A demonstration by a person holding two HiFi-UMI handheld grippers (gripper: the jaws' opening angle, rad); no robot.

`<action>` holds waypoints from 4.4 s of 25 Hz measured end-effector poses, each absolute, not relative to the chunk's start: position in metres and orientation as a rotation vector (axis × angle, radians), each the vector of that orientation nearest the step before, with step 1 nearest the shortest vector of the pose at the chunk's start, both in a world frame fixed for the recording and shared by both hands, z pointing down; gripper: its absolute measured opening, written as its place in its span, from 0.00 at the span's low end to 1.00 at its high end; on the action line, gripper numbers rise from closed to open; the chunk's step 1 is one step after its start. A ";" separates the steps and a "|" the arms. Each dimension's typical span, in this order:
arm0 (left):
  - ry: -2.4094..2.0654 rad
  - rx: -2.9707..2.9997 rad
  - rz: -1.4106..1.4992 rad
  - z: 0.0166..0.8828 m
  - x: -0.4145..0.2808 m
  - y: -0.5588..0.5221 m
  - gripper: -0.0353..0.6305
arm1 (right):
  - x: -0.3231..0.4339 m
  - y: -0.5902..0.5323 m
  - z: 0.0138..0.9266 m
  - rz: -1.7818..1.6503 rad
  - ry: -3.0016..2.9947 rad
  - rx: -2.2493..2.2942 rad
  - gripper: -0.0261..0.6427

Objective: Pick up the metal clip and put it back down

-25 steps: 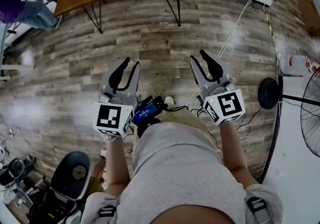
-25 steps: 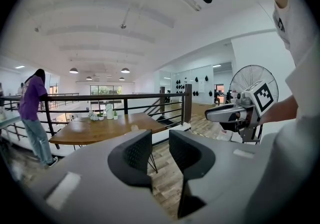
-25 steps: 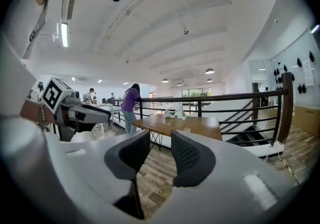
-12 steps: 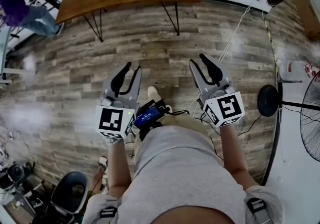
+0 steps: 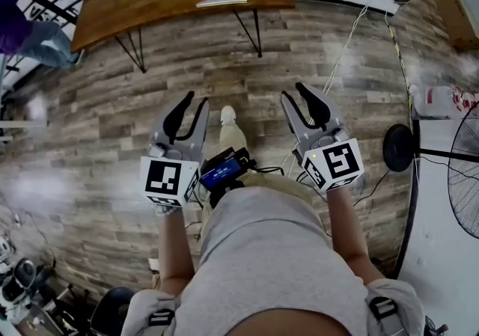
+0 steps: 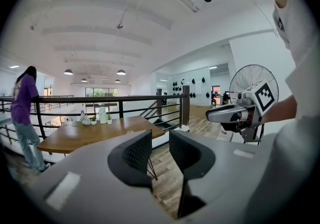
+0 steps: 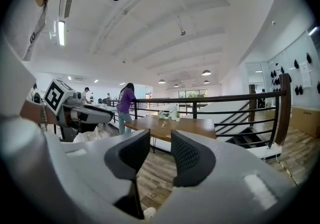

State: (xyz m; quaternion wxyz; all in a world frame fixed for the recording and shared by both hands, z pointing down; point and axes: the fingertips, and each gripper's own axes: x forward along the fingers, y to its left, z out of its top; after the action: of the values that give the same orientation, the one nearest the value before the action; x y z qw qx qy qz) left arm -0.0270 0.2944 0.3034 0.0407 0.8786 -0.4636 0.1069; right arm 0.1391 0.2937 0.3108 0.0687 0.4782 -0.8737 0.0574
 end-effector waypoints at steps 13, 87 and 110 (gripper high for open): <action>-1.337 2.694 0.359 0.301 -0.049 0.170 0.21 | 0.113 0.175 0.306 0.215 -2.580 1.466 0.22; -1.356 2.433 0.391 0.380 -0.094 -0.073 0.22 | 0.040 -0.104 0.394 0.368 -2.527 1.015 0.25; -1.390 2.311 0.420 0.432 -0.097 -0.098 0.22 | 0.014 -0.139 0.484 0.448 -2.447 0.710 0.26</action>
State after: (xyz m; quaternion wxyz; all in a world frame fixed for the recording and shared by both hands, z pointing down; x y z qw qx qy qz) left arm -0.0969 -0.0985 0.4319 0.2047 0.8289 -0.4983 0.1505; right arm 0.0141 -0.1391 0.4837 0.2739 0.2640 -0.9097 0.1667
